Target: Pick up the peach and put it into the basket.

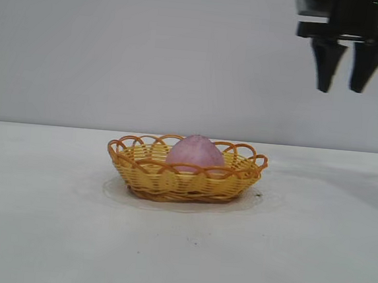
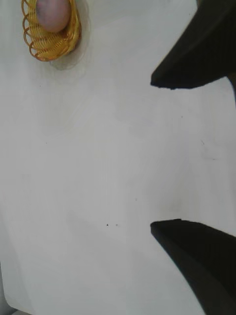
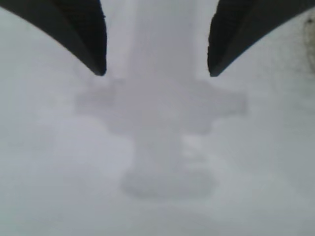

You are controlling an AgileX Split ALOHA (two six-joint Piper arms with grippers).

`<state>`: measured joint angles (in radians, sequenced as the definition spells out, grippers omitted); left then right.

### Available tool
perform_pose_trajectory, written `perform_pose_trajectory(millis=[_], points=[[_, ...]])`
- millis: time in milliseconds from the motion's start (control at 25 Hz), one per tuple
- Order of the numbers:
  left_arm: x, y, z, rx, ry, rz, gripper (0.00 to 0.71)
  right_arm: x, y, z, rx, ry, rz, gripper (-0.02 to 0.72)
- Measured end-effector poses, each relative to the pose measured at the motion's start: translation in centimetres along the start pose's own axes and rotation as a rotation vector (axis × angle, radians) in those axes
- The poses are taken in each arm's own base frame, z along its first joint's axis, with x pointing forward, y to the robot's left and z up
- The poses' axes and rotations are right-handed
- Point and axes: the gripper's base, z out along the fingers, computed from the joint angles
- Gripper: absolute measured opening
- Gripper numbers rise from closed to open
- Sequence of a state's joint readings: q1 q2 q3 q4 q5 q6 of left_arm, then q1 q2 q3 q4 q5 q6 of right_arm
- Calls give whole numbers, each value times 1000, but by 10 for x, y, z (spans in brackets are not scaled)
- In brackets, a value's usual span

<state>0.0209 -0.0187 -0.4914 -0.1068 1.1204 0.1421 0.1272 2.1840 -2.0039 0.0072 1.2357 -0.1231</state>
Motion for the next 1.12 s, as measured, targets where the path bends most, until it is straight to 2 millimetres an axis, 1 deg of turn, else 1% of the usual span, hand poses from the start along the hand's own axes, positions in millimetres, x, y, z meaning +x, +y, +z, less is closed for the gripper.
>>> perform_pose_trajectory(millis=[160,240,320,480,560,640,680,760,840,960,1000,1120], points=[[0,0,0,0,0,0,490,6,-36,-2,-4,-4,93,385],[0,0,0,0,0,0,490,8,-48,-7,-16,-17,130,385],[0,0,0,0,0,0,490,10,-54,-17,-13,-37,145,385],[0,0,0,0,0,0,490,14,-53,-57,-9,-118,148,385],[0,0,0,0,0,0,490,17,-51,-80,-7,-163,147,385],[0,0,0,0,0,0,490,25,-47,-109,0,-217,145,385],[0,0,0,0,0,0,490,31,-45,-124,5,-243,145,385],[0,0,0,0,0,0,490,48,-40,-147,9,-269,143,385],[0,0,0,0,0,0,490,69,-34,-165,11,-280,142,385],[0,0,0,0,0,0,490,109,-23,-189,13,-289,141,385],[0,0,0,0,0,0,490,122,-19,-192,12,-283,142,385],[0,0,0,0,0,0,490,173,-5,-215,18,-318,139,385]])
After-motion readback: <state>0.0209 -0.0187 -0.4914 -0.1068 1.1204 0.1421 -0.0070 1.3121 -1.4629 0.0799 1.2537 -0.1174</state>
